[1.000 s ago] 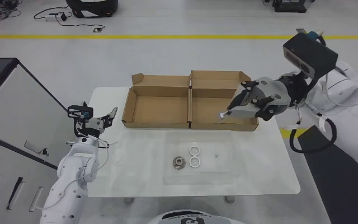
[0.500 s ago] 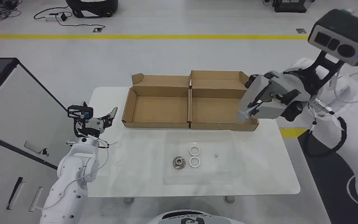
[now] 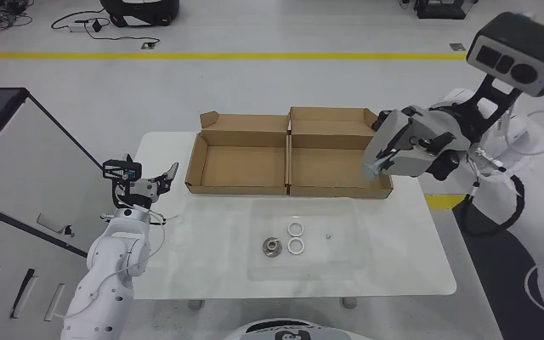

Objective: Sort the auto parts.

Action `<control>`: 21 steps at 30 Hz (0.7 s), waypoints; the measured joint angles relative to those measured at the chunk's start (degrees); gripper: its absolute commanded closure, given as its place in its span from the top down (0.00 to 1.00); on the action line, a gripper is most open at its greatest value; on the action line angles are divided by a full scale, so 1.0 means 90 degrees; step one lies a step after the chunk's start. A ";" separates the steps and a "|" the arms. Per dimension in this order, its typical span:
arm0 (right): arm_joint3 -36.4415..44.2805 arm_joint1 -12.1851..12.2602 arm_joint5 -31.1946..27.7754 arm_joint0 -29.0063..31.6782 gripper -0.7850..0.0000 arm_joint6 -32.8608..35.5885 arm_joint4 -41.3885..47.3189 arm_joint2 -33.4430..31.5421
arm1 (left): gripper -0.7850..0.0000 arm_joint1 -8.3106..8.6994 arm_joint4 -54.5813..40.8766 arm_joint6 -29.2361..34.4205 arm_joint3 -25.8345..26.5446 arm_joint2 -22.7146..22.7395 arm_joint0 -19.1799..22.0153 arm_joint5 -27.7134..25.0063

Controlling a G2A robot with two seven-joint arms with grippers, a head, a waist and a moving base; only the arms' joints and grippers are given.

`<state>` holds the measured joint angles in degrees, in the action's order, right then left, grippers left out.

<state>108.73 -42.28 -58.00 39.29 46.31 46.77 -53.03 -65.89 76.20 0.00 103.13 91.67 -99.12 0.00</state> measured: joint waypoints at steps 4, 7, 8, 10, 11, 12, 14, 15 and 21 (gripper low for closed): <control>0.0000 0.0000 0.0000 0.0000 0.00 0.0000 0.0000 0.0000 | 1.00 0.0000 0.0000 0.0000 0.0000 0.0000 0.0000 0.0000; 0.0000 0.0000 0.0000 0.0000 0.00 0.0000 0.0000 0.0000 | 1.00 0.0000 0.0000 0.0000 0.0000 0.0000 0.0000 0.0000; 0.0000 0.0000 0.0000 0.0000 0.00 0.0000 0.0000 0.0000 | 1.00 0.0000 0.0000 0.0000 0.0000 0.0000 0.0000 0.0000; 0.0000 0.0000 0.0000 0.0000 0.00 0.0000 0.0000 0.0000 | 1.00 0.0000 0.0000 0.0000 0.0000 0.0000 0.0000 0.0000; 0.0000 0.0000 0.0000 0.0000 0.00 0.0000 0.0000 0.0000 | 1.00 0.0000 0.0000 0.0000 0.0000 0.0000 0.0000 0.0000; 0.0000 0.0000 0.0000 0.0000 0.00 0.0000 0.0000 0.0000 | 1.00 0.0000 0.0000 0.0000 0.0000 0.0000 0.0000 0.0000; 0.0000 0.0000 0.0000 0.0000 0.00 0.0000 0.0000 0.0000 | 1.00 0.0000 0.0000 0.0000 0.0000 0.0000 0.0000 0.0000; 0.0000 0.0000 0.0000 0.0000 0.00 0.0000 0.0000 0.0000 | 1.00 0.0000 0.0000 0.0000 0.0000 0.0000 0.0000 0.0000; 0.0041 -0.0007 0.0092 0.0048 0.00 -0.0085 -0.0056 -0.0028 | 1.00 0.0000 0.0000 0.0000 0.0000 0.0000 0.0000 0.0000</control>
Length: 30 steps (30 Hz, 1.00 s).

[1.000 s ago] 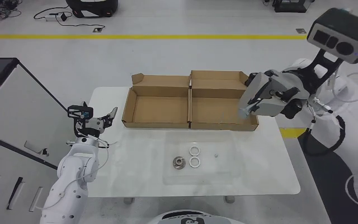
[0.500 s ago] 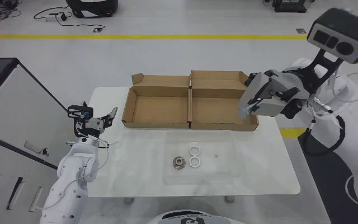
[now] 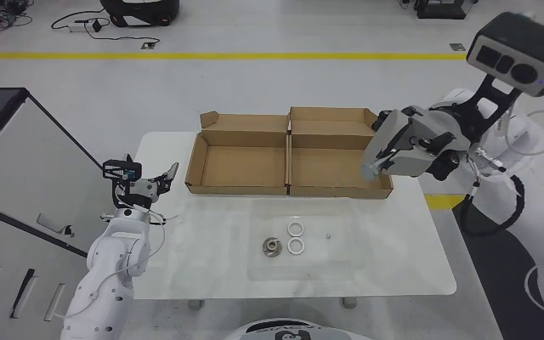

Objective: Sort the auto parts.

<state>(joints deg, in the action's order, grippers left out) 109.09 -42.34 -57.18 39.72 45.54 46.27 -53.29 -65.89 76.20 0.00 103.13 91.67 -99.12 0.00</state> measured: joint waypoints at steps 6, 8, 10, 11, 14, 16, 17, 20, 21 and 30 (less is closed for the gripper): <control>0.0260 -0.0097 -0.0009 0.0334 0.00 -0.0602 -0.0010 -0.0116 | 1.00 0.0000 0.0000 0.0000 0.0000 0.0000 0.0000 0.0000; 0.0330 -0.0138 -0.0081 0.0402 0.00 -0.0689 0.0071 -0.0125 | 1.00 0.0000 0.0000 0.0000 0.0000 0.0000 0.0000 0.0000; 0.0445 -0.0193 -0.0095 0.0447 0.00 -0.0752 0.0215 -0.0139 | 1.00 0.0000 0.0000 0.0000 0.0000 0.0000 0.0000 0.0000; 0.0499 -0.0221 -0.0095 0.0463 0.00 -0.0762 0.0288 -0.0145 | 1.00 0.0000 0.0000 0.0000 0.0000 0.0000 0.0000 0.0000; 0.0654 -0.0328 -0.0092 0.0507 0.00 -0.0715 0.0528 -0.0187 | 1.00 0.0000 0.0000 0.0000 0.0000 0.0000 0.0000 0.0000; 0.0697 -0.0408 -0.0092 0.0529 0.00 -0.0589 0.0656 -0.0218 | 1.00 0.0000 0.0000 0.0000 0.0000 0.0000 0.0000 0.0000; 0.0685 -0.0438 -0.0092 0.0537 0.00 -0.0511 0.0682 -0.0224 | 1.00 0.0000 0.0000 0.0000 0.0000 0.0000 0.0000 0.0000; 0.0436 -0.0492 0.0034 0.0578 0.00 -0.0269 0.0564 -0.0208 | 1.00 0.0000 0.0000 0.0000 0.0000 0.0000 0.0000 0.0000; 0.0367 -0.0496 0.0172 0.0579 0.00 -0.0218 0.0475 -0.0215 | 1.00 0.0000 0.0000 0.0000 0.0000 0.0000 0.0000 0.0000; 0.0479 -0.0564 0.1026 0.0621 0.00 0.0060 0.0125 -0.0359 | 1.00 0.0000 0.0000 0.0000 0.0000 0.0000 0.0000 0.0000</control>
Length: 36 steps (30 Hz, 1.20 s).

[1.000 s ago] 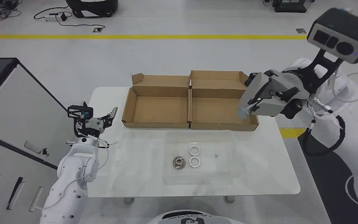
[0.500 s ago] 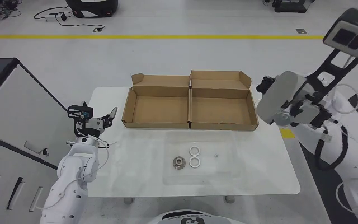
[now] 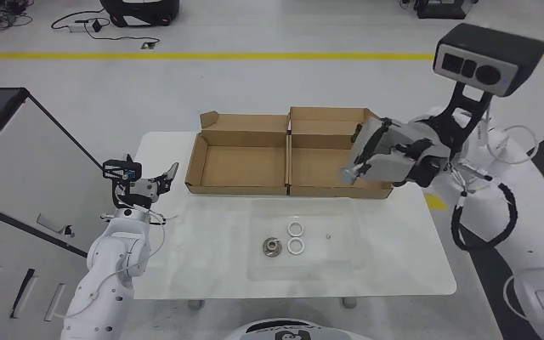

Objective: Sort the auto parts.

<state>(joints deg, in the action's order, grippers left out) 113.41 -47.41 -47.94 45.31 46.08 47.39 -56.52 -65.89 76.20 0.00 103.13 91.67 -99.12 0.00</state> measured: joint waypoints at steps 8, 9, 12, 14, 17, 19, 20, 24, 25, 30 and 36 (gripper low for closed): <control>0.0198 -0.0236 -0.0876 0.0061 0.00 -0.0033 0.1054 0.0243 | 1.00 0.0000 0.0000 0.0000 0.0000 0.0000 0.0000 0.0000; 0.0206 -0.0266 -0.0983 0.0077 0.00 -0.0032 0.1234 0.0280 | 1.00 0.0000 0.0000 0.0000 0.0000 0.0000 0.0000 0.0000; 0.0178 -0.0347 -0.1128 0.0110 0.00 0.0022 0.1643 0.0315 | 1.00 0.0000 0.0000 0.0000 0.0000 0.0000 0.0000 0.0000; 0.0172 -0.0396 -0.1119 0.0126 0.00 0.0026 0.1765 0.0292 | 1.00 0.0000 0.0000 0.0000 0.0000 0.0000 0.0000 0.0000; 0.0033 -0.0452 -0.0997 0.0116 0.00 0.0143 0.1712 0.0268 | 1.00 0.0000 0.0000 0.0000 0.0000 0.0000 0.0000 0.0000; -0.0155 -0.0475 -0.0753 0.0075 0.00 0.0348 0.1562 0.0268 | 1.00 0.0000 0.0000 0.0000 0.0000 0.0000 0.0000 0.0000; -0.0224 -0.0484 -0.0621 0.0051 0.00 0.0423 0.1485 0.0262 | 1.00 0.0000 0.0000 0.0000 0.0000 0.0000 0.0000 0.0000; -0.0416 -0.0516 0.0024 -0.0059 0.00 0.0680 0.0969 0.0239 | 1.00 0.0000 0.0000 0.0000 0.0000 0.0000 0.0000 0.0000; -0.0450 -0.0527 0.0187 -0.0085 0.00 0.0715 0.0800 0.0231 | 1.00 0.0000 0.0000 0.0000 0.0000 0.0000 0.0000 0.0000; -0.0509 -0.0576 0.0725 -0.0144 0.00 0.0722 0.0171 0.0218 | 1.00 0.0000 0.0000 0.0000 0.0000 0.0000 0.0000 0.0000; -0.0434 -0.0699 0.0595 -0.0138 0.00 0.0535 0.0110 0.0259 | 1.00 0.0000 0.0000 0.0000 0.0000 0.0000 0.0000 0.0000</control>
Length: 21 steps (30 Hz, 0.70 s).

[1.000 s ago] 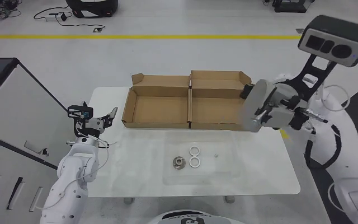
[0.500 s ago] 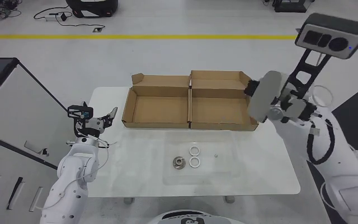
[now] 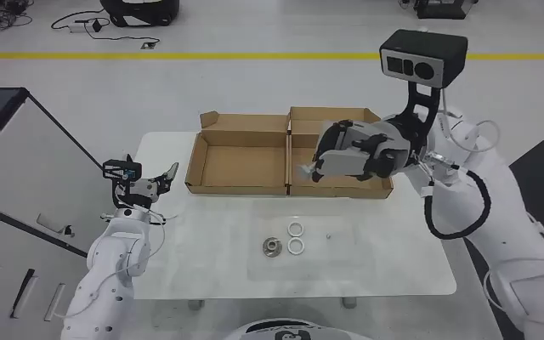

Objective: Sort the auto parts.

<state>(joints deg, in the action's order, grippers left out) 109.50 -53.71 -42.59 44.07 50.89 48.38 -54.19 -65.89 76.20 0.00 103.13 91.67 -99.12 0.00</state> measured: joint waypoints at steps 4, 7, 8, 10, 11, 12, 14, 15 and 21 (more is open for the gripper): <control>0.0035 -0.0132 -0.0645 0.0041 0.00 -0.0202 0.0502 0.0061 | 1.00 0.0000 0.0000 0.0000 0.0000 0.0000 0.0000 0.0000; 0.0006 -0.0189 -0.0722 0.0043 0.00 -0.0142 0.0625 0.0066 | 1.00 0.0000 0.0000 0.0000 0.0000 0.0000 0.0000 0.0000; -0.0003 -0.0202 -0.0724 0.0049 0.00 -0.0112 0.0643 0.0061 | 1.00 0.0000 0.0000 0.0000 0.0000 0.0000 0.0000 0.0000; 0.0014 -0.0229 -0.0748 0.0063 0.00 0.0003 0.0687 0.0051 | 1.00 0.0000 0.0000 0.0000 0.0000 0.0000 0.0000 0.0000; 0.0029 -0.0235 -0.0763 0.0066 0.00 0.0041 0.0705 0.0051 | 1.00 0.0000 0.0000 0.0000 0.0000 0.0000 0.0000 0.0000; 0.0036 -0.0237 -0.0769 0.0068 0.00 0.0056 0.0714 0.0051 | 1.00 0.0000 0.0000 0.0000 0.0000 0.0000 0.0000 0.0000; 0.0037 -0.0237 -0.0771 0.0068 0.00 0.0056 0.0716 0.0053 | 1.00 0.0000 0.0000 0.0000 0.0000 0.0000 0.0000 0.0000; 0.0037 -0.0236 -0.0770 0.0067 0.00 0.0054 0.0715 0.0053 | 1.00 0.0000 0.0000 0.0000 0.0000 0.0000 0.0000 0.0000; 0.0036 -0.0236 -0.0769 0.0067 0.00 0.0051 0.0713 0.0053 | 1.00 0.0000 0.0000 0.0000 0.0000 0.0000 0.0000 0.0000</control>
<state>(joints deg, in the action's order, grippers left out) 109.82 -55.83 -49.50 44.67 51.35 54.80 -53.72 -65.89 76.20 0.00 103.13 91.67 -99.12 0.00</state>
